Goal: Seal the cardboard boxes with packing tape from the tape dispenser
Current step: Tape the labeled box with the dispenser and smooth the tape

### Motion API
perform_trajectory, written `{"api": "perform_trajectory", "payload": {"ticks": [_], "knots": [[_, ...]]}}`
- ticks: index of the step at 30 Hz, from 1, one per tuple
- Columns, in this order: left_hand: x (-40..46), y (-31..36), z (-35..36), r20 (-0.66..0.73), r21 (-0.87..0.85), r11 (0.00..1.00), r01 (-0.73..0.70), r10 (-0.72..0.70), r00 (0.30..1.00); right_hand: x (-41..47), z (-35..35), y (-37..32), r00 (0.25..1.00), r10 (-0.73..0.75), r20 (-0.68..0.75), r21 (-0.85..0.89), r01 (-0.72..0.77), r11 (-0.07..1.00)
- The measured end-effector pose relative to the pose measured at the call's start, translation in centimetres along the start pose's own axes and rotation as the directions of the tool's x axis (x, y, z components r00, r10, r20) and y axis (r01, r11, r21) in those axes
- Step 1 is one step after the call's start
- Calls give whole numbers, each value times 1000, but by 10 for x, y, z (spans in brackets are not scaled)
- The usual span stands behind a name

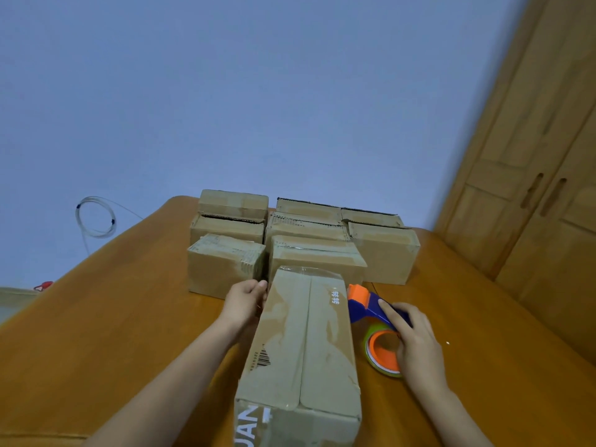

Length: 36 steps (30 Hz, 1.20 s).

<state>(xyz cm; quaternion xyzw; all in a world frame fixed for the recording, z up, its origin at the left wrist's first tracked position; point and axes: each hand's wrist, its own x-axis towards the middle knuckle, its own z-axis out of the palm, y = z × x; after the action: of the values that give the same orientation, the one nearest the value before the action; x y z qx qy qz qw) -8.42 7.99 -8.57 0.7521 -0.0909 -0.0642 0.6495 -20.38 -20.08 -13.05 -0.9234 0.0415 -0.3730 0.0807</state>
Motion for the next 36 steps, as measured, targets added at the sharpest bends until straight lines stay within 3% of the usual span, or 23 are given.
{"api": "perform_trajectory", "payload": {"ticks": [8, 11, 15, 19, 28, 32, 36], "knots": [[-8, 29, -12, -145, 211, 968, -133, 166, 975, -1, -5, -4, 1000, 4, -16, -35, -4, 999], [-15, 37, -8, -92, 272, 947, -173, 204, 975, -4, -6, -7, 1000, 11, -18, -44, -12, 999], [-15, 40, -2, 33, 145, 983, -113, 109, 993, -6, -6, -6, 1000, 14, -10, -46, -15, 999], [-14, 47, 1, 139, 137, 985, -107, 88, 986, -6, -8, -3, 1000, 0, -16, -46, -1, 999], [-9, 51, 0, 257, 168, 984, -58, 13, 966, -5, -9, -6, 1000, -3, -19, -46, 2, 999], [-4, 51, -4, 257, 288, 954, -77, 1, 966, -11, -7, -12, 999, 19, -26, -24, -20, 1000], [5, 59, -14, 321, 472, 864, -174, 16, 947, -23, -11, -25, 998, 15, -54, 2, -15, 1000]]}}
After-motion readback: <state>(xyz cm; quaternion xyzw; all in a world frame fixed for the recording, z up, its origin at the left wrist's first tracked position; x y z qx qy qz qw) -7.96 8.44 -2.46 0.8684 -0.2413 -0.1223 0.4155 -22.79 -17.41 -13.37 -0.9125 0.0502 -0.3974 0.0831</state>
